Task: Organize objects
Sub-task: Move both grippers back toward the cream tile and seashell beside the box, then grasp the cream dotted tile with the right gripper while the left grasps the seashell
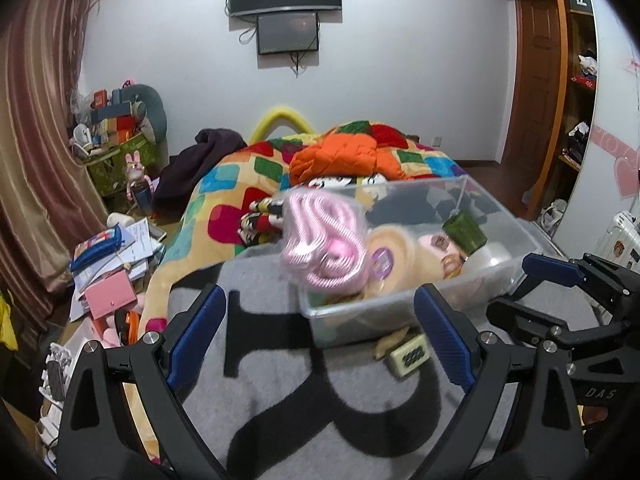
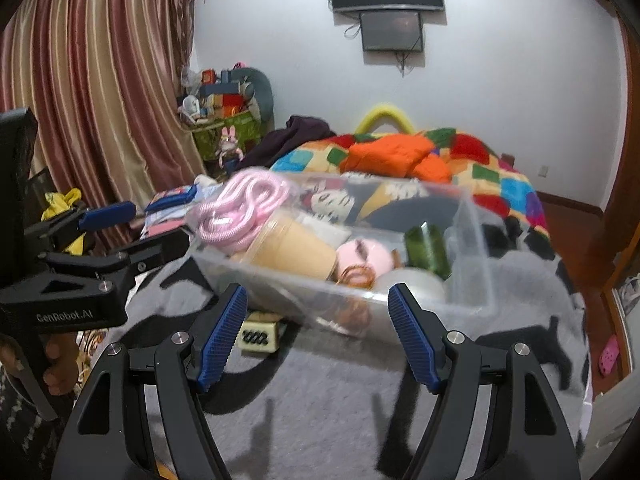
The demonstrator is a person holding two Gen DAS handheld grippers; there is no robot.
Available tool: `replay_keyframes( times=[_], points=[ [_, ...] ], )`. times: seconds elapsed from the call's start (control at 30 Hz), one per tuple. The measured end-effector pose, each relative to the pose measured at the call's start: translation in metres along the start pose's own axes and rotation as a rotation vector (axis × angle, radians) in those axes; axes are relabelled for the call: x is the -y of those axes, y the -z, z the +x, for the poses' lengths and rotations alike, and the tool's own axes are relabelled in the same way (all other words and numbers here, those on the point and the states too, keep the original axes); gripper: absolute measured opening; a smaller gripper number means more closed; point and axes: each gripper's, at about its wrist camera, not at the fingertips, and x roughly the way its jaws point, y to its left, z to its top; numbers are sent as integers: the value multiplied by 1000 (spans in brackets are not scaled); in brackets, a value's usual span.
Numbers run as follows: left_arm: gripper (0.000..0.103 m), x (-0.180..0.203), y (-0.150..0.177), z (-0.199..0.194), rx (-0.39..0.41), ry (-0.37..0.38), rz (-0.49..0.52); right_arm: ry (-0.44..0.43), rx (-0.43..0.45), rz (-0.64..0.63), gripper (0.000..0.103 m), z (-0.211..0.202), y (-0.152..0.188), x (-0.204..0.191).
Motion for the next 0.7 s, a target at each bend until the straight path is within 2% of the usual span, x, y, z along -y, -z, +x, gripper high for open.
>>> replay_keyframes(
  times=[0.2, 0.43, 0.53, 0.7],
  points=[
    [96, -18, 18, 9, -57, 11, -31, -30, -61, 11, 70, 16, 17, -10],
    [94, -28, 35, 12, -77, 46, -37, -52, -125, -4, 69, 39, 25, -24],
    [83, -29, 40, 15, -94, 54, -34, -57, -162, -13, 60, 52, 25, -30],
    [83, -35, 45, 20, -108, 68, -47, -57, -208, -26, 52, 69, 27, -35]
  ],
)
